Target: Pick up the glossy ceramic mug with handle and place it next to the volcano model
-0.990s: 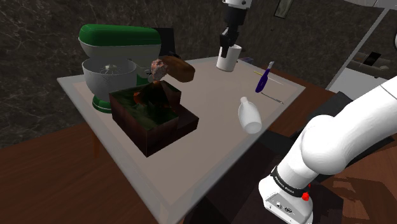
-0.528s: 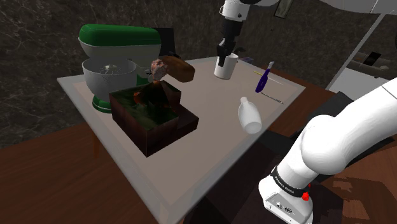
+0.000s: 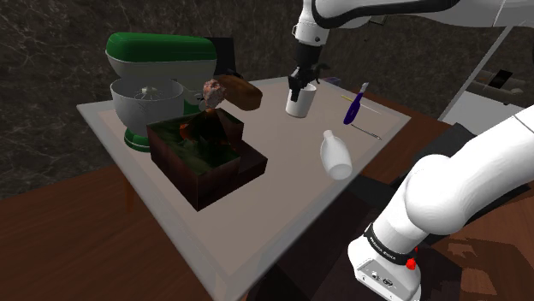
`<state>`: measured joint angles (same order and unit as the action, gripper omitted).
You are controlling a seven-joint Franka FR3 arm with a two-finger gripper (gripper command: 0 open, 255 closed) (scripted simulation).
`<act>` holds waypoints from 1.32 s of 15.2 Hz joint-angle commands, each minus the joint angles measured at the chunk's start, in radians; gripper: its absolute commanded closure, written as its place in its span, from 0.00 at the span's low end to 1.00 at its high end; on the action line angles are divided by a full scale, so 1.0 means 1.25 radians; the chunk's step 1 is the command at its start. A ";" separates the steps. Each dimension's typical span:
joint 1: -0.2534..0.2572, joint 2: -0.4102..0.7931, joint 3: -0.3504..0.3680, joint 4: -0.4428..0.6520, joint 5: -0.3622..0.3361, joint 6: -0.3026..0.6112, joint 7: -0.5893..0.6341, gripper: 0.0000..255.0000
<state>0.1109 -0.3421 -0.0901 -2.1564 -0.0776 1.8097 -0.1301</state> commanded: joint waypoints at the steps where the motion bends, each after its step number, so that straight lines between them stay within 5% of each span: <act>1: 0.000 0.002 -0.001 -0.020 -0.001 0.023 0.001 1.00; 20: -0.002 0.051 -0.007 -0.182 -0.005 0.233 0.008 1.00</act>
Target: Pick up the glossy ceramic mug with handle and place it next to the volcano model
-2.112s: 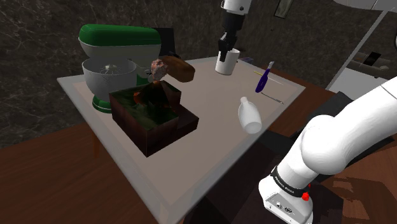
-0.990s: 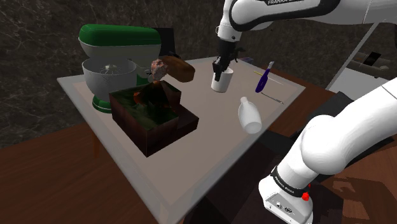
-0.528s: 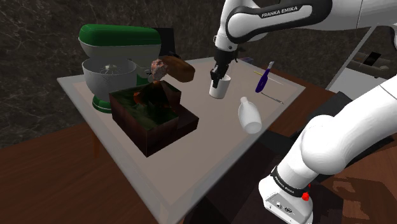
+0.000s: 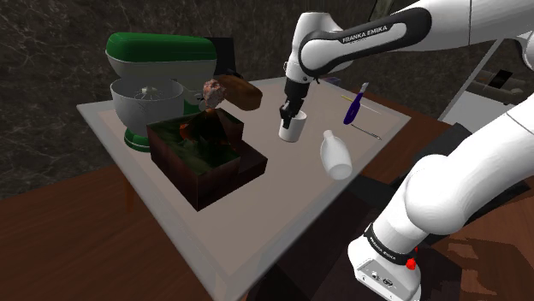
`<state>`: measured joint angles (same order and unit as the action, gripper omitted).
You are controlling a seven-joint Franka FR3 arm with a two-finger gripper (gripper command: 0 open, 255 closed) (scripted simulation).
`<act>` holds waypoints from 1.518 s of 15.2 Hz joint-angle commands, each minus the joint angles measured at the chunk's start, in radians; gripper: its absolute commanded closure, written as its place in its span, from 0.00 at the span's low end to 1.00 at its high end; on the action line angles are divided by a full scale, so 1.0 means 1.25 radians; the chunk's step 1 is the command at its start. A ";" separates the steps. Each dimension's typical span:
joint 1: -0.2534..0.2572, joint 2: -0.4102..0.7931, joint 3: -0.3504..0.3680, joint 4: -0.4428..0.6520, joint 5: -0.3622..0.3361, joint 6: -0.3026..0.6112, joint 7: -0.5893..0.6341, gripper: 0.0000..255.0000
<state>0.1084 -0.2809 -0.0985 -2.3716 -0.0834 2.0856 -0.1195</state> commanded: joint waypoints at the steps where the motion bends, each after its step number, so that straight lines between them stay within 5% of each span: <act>1: -0.001 0.007 -0.001 -0.017 -0.001 0.024 0.000 1.00; 13: -0.001 0.076 -0.005 -0.086 -0.002 0.162 0.004 1.00; 21: -0.001 0.076 -0.005 -0.086 -0.002 0.162 0.004 1.00; 22: -0.001 0.076 -0.005 -0.086 -0.002 0.162 0.004 0.00; 23: -0.001 0.076 -0.005 -0.086 -0.002 0.162 0.004 0.00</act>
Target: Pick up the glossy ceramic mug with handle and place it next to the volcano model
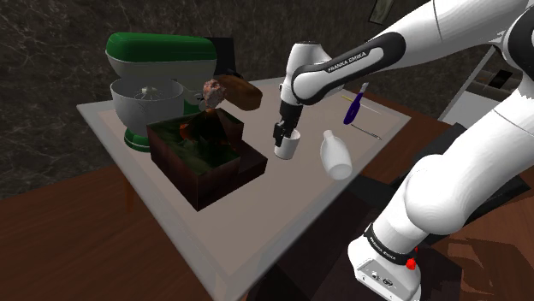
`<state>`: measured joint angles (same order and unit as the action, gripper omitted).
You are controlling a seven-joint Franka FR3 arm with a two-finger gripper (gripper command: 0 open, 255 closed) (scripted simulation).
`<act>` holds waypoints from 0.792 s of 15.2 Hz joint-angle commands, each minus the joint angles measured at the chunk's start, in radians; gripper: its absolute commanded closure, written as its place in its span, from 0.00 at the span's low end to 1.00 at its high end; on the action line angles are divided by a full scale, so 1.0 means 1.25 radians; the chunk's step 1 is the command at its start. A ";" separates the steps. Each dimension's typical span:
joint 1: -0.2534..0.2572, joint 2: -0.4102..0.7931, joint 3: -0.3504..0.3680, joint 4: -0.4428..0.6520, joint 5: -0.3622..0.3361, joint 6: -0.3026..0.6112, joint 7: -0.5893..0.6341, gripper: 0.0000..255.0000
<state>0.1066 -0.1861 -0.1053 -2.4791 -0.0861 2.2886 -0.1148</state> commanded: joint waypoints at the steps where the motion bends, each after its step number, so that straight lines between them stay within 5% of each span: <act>1: 0.000 0.000 0.000 0.000 0.000 0.000 0.000 0.00; 4: 0.000 0.000 0.000 0.000 0.000 0.000 0.000 0.00; 8: 0.002 -0.057 0.006 0.054 0.002 -0.111 0.001 0.00; 12: 0.002 -0.057 0.006 0.054 0.002 -0.111 0.001 0.00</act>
<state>0.1097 -0.2562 -0.0982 -2.4130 -0.0840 2.1528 -0.1138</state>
